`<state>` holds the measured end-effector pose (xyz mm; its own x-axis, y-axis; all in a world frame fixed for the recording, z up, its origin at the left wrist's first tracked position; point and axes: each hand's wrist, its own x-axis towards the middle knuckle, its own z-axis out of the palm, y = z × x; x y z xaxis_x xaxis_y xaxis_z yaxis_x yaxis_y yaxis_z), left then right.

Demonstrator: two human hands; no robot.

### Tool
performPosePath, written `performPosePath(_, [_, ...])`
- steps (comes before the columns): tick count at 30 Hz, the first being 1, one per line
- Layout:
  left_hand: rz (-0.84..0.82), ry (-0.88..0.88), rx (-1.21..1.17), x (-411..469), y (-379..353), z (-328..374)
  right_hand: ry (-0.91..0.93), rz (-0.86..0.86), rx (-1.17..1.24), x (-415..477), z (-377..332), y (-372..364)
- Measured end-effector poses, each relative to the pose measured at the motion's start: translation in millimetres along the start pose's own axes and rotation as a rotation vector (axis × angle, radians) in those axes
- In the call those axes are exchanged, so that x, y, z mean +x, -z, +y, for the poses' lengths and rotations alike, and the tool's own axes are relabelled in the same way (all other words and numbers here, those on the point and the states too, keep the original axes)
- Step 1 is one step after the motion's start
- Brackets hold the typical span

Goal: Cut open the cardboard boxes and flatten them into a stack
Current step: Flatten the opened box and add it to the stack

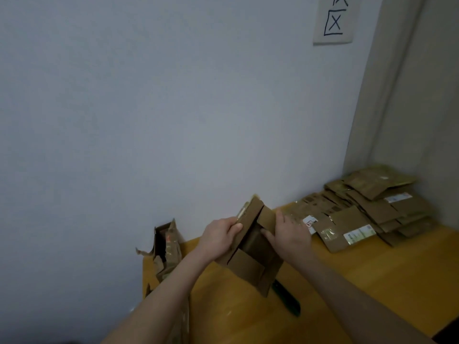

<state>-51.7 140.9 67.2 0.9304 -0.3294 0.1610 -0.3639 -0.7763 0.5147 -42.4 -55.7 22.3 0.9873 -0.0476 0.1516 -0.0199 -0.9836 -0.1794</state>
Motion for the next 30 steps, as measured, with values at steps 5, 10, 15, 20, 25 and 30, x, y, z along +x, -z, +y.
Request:
performPosePath(5, [0.096,0.048,0.137,1,6,-20,-0.034,-0.040,0.331,-3,5,2])
performPosePath(10, [0.395,0.557,-0.340,-20,-20,-37,-0.119,0.050,0.446,-16,-2,-6])
performPosePath(15, [0.217,0.769,-0.620,-24,-45,-41,-0.026,-0.053,0.783,-30,-4,-5])
performPosePath(20, [0.302,0.782,-0.546,-25,-47,-52,-0.048,-0.179,1.066,-42,0,-7])
performPosePath(25, [0.109,0.629,-0.675,-44,-32,-71,-0.270,-0.240,1.310,-42,30,-14])
performPosePath(30, [-0.216,0.592,-1.360,-55,-14,-88,-0.399,-0.331,1.565,-45,52,-25])
